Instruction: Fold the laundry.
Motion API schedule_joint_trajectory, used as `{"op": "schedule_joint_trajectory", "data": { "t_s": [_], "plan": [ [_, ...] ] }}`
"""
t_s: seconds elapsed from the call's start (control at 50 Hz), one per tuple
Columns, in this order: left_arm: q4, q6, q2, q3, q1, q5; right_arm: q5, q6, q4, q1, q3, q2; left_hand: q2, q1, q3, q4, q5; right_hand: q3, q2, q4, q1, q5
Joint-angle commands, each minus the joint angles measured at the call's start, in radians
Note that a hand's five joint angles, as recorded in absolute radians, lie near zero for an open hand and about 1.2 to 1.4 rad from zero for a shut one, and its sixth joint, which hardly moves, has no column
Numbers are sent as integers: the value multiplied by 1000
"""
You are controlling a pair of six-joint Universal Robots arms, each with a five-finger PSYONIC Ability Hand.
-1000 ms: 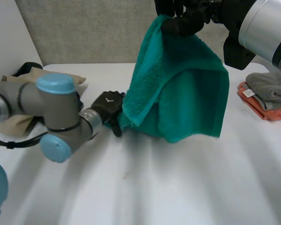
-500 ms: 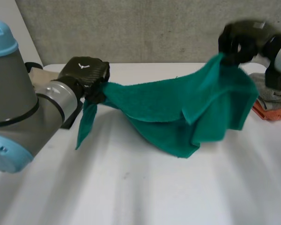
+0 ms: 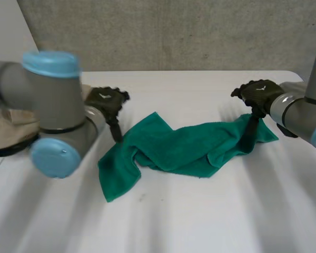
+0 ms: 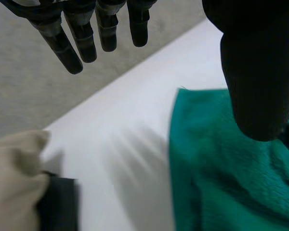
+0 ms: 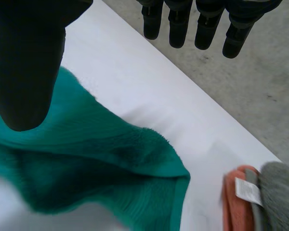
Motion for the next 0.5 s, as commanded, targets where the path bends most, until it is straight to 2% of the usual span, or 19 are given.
{"op": "schedule_joint_trajectory", "data": {
  "t_s": [0.02,0.06,0.2,0.32,0.5],
  "plan": [
    [50,-98,246,-296,50,23,119,53,24,93,321,-258,-28,-28,-31,-24,-48,-30,-32,-30,-50,-48],
    [65,-140,266,-371,46,45,116,66,13,115,395,-288,-28,-28,-31,-24,-48,-30,-32,-30,-50,-48],
    [121,-234,196,-445,27,65,64,38,-160,158,521,-239,-19,-18,-22,-15,-39,305,303,304,284,286],
    [125,-251,77,-358,10,63,65,-49,-326,168,507,-136,-4,-3,-7,0,-24,375,373,375,355,357],
    [88,-257,-77,-174,-2,43,75,-124,-455,170,428,-7,84,84,81,88,64,528,526,527,507,509]
  ]
}}
